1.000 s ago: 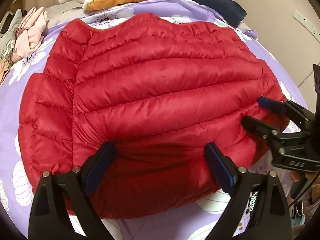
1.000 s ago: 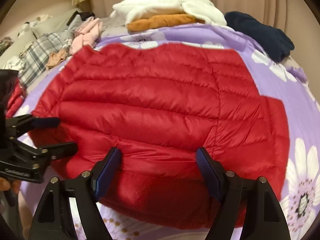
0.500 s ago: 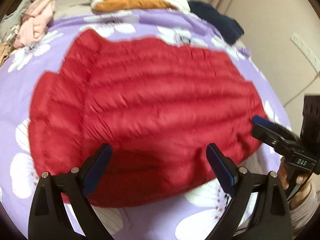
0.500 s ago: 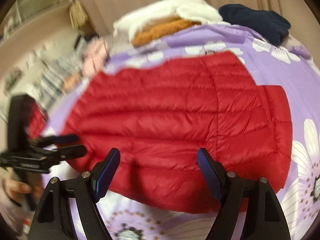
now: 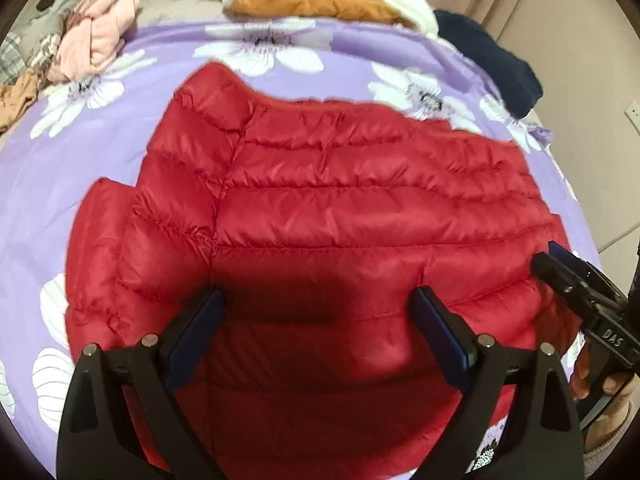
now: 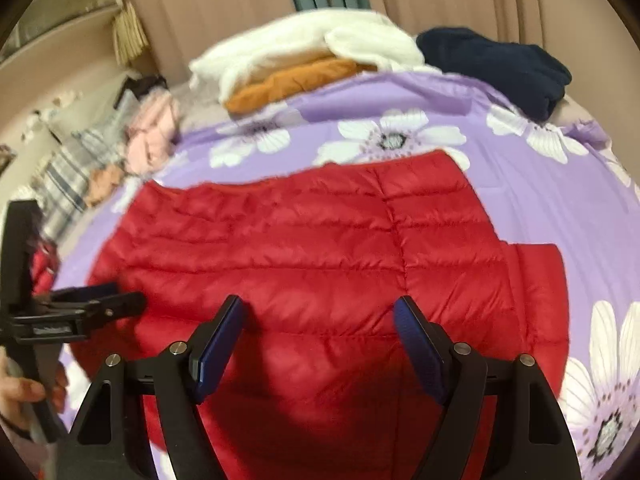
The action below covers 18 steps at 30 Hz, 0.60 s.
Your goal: Fold large clothes
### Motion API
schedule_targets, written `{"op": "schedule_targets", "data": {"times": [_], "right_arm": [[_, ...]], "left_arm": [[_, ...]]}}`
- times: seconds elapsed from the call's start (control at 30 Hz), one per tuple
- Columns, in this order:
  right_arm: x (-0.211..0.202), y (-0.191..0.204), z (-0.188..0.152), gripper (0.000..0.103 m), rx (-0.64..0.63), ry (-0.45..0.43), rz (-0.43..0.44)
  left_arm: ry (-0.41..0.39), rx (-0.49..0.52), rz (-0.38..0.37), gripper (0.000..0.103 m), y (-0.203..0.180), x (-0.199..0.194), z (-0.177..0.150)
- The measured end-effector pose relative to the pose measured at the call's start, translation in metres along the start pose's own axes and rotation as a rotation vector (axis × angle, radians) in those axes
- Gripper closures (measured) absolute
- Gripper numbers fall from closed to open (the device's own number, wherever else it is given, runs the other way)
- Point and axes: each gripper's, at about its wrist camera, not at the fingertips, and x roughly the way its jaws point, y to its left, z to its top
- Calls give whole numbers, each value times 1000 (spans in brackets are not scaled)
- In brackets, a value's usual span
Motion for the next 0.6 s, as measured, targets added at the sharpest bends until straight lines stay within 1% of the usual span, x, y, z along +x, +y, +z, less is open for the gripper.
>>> {"op": "schedule_targets", "data": {"times": [0.03, 0.17, 0.27, 0.4, 0.6], "right_arm": [[6, -1, -2, 24, 2, 18, -6], [15, 2, -9, 24, -31, 26, -25], [16, 0, -11, 24, -33, 24, -16], [11, -4, -13, 24, -19, 26, -2], [4, -3, -20, 24, -30, 19, 3]], "left_arm": [[13, 3, 0, 6, 0, 4, 1], [37, 23, -3, 2, -1, 13, 2], [37, 40, 4, 1, -2, 14, 0], [36, 37, -1, 1, -1, 11, -3], [27, 52, -14, 1, 0, 2, -18]]}}
